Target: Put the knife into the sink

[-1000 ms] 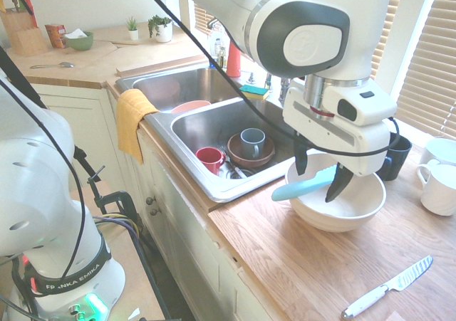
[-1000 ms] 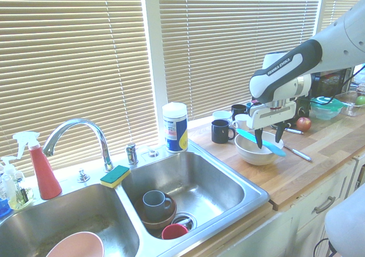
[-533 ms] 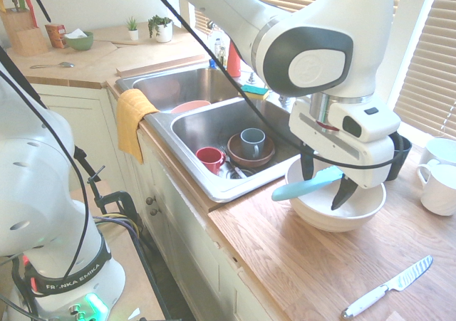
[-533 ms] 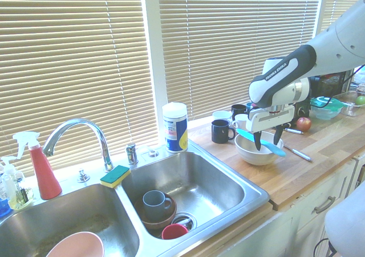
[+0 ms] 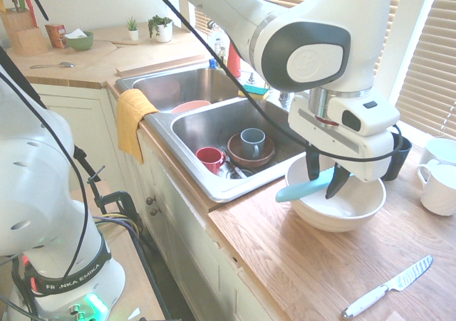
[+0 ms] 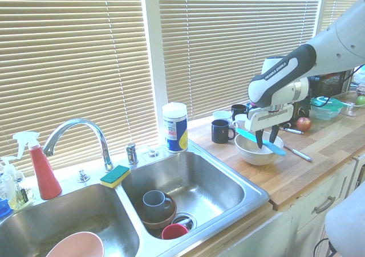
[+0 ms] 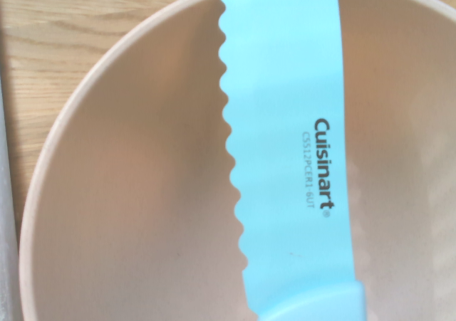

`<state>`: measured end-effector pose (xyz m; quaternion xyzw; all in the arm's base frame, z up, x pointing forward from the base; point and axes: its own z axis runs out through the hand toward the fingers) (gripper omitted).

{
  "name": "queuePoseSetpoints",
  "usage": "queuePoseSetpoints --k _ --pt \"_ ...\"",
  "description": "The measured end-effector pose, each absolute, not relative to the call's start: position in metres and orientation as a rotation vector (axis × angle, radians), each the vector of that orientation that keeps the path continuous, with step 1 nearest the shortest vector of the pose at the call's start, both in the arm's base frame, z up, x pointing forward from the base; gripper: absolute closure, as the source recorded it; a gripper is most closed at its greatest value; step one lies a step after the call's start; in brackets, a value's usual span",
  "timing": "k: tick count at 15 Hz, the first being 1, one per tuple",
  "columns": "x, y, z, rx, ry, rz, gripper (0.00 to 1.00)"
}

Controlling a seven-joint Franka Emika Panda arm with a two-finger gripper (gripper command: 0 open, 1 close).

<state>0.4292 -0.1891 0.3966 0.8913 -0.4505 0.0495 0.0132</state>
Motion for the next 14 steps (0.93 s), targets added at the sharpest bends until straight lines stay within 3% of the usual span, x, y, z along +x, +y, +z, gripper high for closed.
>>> queuePoseSetpoints --k 14 --pt "0.438 -0.177 0.403 2.798 -1.377 0.174 1.0"
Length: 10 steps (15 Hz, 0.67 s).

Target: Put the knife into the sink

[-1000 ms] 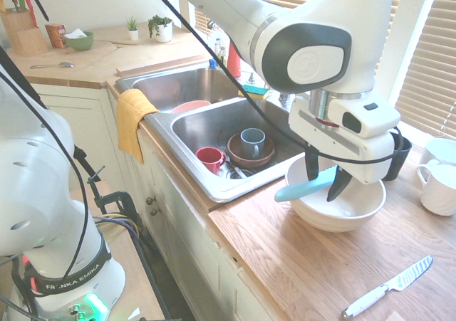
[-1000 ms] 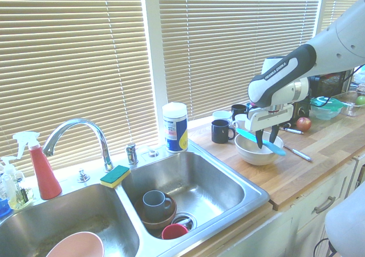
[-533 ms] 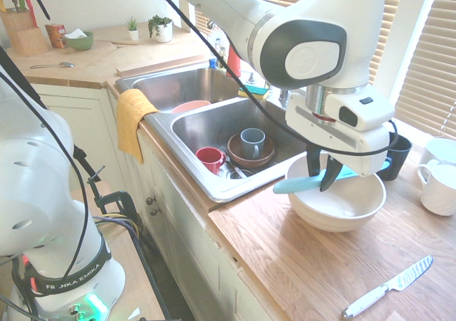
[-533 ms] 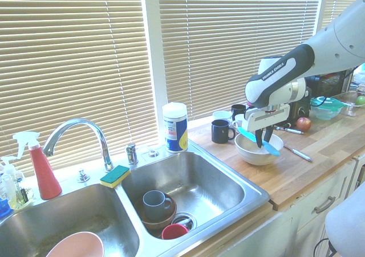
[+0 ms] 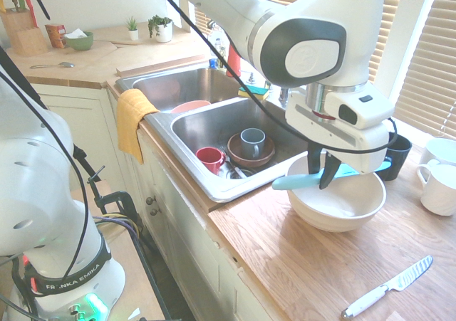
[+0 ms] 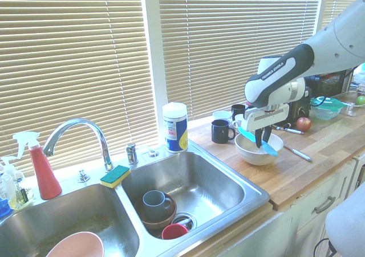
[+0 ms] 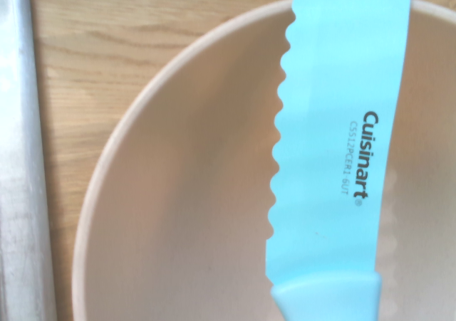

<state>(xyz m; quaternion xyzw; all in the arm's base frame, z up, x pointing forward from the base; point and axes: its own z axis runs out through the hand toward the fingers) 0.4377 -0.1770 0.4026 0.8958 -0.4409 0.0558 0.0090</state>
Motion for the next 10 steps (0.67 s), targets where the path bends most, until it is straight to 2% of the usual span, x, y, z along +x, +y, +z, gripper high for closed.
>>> queuePoseSetpoints --k 7,10 --pt "0.435 -0.178 0.474 2.813 -1.419 0.301 1.0" --pt "0.427 -0.147 0.506 2.859 -1.346 0.33 1.0"
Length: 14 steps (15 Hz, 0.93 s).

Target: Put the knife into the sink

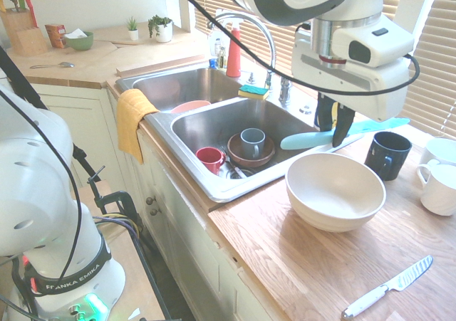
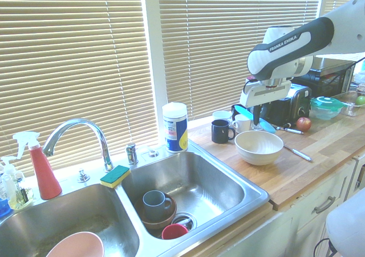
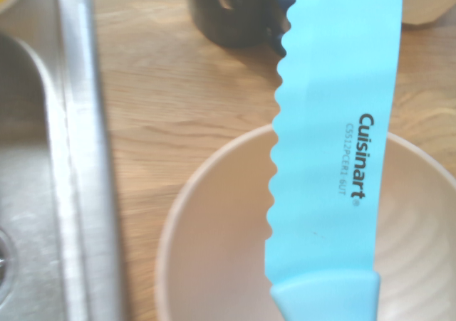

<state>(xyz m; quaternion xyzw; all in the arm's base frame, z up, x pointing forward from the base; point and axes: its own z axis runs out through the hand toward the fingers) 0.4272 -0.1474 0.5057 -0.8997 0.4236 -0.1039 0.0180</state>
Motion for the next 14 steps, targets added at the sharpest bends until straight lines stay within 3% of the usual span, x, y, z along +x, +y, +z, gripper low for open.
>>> queuePoseSetpoints --k 3,7,14 --pt "0.427 -0.076 0.523 -2.848 1.185 -0.344 1.0" --pt "0.427 0.0 0.495 -2.909 1.101 -0.322 1.0" --pt "0.428 0.066 0.369 -2.91 1.122 -0.305 1.0"
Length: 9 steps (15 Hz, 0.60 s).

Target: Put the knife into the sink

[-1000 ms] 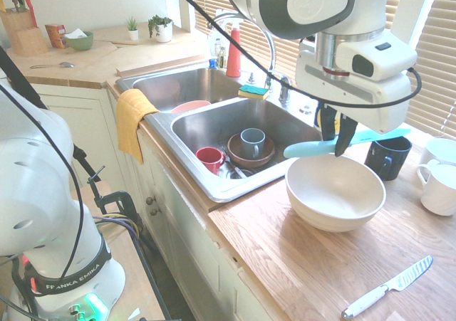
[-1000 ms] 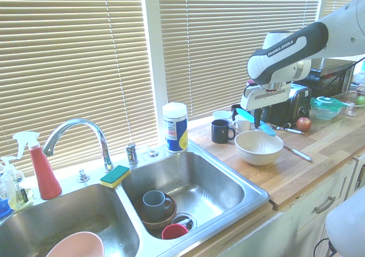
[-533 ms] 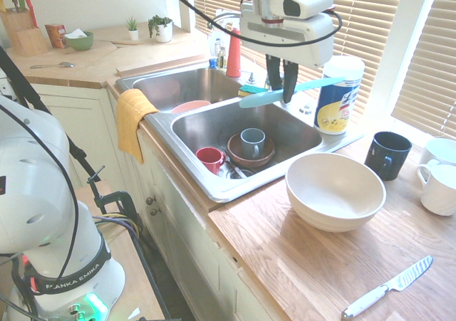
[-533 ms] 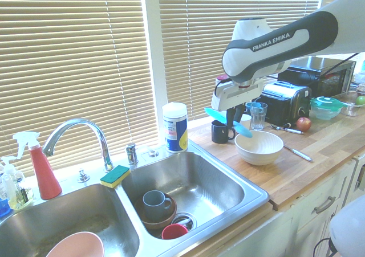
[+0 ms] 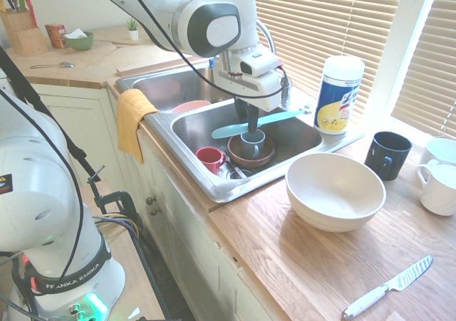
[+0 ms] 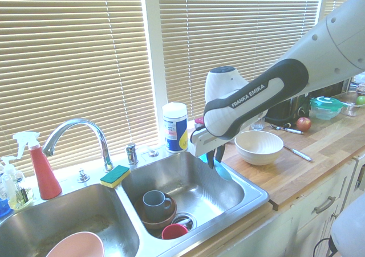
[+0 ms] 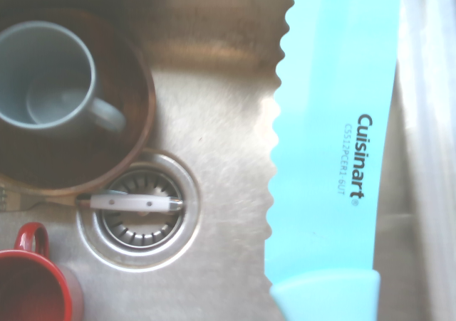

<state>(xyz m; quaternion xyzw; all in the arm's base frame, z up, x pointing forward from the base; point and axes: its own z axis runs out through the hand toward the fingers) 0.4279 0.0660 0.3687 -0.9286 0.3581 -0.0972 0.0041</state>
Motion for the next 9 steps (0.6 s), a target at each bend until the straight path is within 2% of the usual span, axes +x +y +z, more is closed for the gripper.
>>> queuePoseSetpoints --k 9 --pt "0.474 0.12 0.274 -2.911 1.181 -0.298 1.0"
